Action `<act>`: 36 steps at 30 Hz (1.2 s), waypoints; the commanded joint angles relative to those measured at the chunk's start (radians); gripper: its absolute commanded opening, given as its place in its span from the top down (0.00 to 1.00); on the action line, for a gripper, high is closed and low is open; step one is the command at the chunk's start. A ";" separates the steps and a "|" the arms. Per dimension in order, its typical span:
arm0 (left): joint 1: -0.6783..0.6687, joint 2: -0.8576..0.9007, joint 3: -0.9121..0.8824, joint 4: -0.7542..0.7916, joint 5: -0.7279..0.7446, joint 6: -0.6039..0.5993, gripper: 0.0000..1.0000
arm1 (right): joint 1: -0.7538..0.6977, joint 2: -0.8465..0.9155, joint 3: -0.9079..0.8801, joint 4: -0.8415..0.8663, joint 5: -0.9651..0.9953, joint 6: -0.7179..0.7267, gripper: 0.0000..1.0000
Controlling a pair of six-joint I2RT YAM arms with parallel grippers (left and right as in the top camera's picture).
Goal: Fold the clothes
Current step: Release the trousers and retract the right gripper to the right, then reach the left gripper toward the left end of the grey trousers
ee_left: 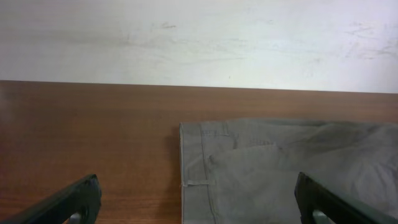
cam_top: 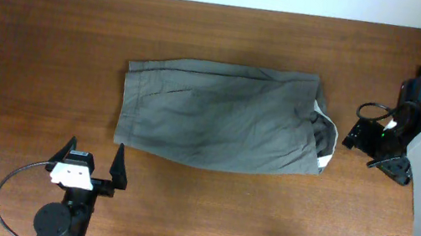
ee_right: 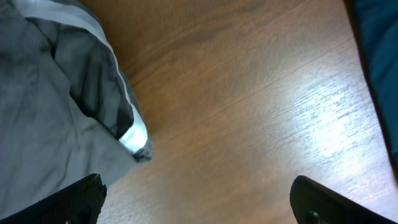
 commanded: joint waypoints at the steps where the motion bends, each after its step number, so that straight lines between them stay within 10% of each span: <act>1: 0.006 -0.009 -0.006 -0.002 -0.007 0.020 0.01 | -0.010 -0.006 0.023 0.042 0.116 0.006 0.01; 15: 0.005 -0.009 -0.006 0.000 0.003 0.012 0.01 | -0.188 -0.006 0.023 0.055 0.027 0.114 0.01; 28: 0.005 -0.009 -0.005 0.110 0.529 -0.016 0.01 | -0.187 -0.006 0.023 0.055 0.027 0.114 0.01; 36: 0.006 0.034 0.166 0.142 0.467 -0.058 0.01 | -0.187 -0.006 0.023 0.055 0.027 0.114 0.01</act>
